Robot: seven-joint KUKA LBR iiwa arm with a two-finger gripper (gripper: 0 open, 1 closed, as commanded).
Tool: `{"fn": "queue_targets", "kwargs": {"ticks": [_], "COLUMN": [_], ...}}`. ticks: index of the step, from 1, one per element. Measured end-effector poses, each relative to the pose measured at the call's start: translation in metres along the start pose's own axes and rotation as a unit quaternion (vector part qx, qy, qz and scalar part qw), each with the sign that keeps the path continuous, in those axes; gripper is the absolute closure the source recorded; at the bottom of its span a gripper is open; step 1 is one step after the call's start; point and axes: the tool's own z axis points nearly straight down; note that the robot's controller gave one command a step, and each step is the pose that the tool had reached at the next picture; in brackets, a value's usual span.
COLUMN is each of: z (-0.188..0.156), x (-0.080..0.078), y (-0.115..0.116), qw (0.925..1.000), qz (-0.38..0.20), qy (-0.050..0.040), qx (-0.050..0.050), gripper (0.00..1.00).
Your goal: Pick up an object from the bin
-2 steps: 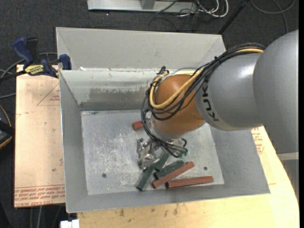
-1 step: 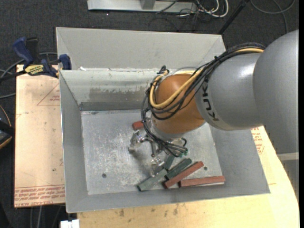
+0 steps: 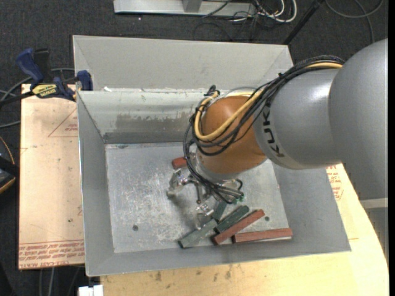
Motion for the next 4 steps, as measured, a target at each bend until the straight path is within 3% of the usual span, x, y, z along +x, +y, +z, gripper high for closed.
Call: {"fn": "queue_targets", "kwargs": {"ticks": [1, 2, 3, 4], "z": [0.002, -0.002, 0.000, 0.000], "x": [0.045, 0.064, 0.058, 0.075], "y": [-0.013, -0.030, -0.018, -0.051], "qw": [0.9990, 0.9993, 0.9962, 0.9963], "qz": [-0.043, -0.031, -0.083, -0.084], "qy": [-0.0101, -0.0186, -0.0198, -0.0194], "qx": [0.002, 0.009, 0.014, 0.007], "gripper": [0.00, 0.00, 0.00, 0.00]}}
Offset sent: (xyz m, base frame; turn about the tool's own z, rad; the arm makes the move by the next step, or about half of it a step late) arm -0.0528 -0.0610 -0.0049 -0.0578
